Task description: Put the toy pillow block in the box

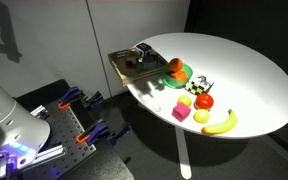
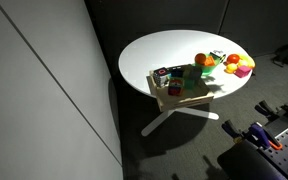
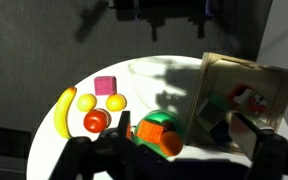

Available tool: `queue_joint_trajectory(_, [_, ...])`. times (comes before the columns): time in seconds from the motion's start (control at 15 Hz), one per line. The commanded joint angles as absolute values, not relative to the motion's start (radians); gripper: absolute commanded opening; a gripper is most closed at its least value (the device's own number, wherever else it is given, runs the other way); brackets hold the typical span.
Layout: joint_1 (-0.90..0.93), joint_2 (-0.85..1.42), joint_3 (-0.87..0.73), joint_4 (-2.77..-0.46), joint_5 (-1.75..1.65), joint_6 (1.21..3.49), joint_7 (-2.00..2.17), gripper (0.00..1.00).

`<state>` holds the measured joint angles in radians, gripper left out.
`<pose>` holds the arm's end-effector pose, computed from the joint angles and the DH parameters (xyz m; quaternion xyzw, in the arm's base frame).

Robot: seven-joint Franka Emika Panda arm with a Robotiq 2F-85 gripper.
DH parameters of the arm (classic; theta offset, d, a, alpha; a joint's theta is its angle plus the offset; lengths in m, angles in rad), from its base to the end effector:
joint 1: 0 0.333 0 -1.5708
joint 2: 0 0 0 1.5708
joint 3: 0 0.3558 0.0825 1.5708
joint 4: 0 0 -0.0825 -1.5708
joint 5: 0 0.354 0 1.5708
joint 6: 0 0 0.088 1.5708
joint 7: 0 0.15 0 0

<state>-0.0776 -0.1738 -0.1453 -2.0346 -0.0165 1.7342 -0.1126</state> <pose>0.4388 -0.1054 0.5147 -0.9966 0.0513 0.0625 0.0150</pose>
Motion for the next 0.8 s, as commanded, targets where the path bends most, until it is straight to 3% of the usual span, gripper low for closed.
queue_joint_trajectory(0.0, [-0.1,-0.126,-0.145,-2.027,-0.024,1.827,-0.093,1.0])
queue_joint_trajectory(0.73, [-0.141,0.066,-0.166,-2.033,-0.046,2.165,-0.097,1.0])
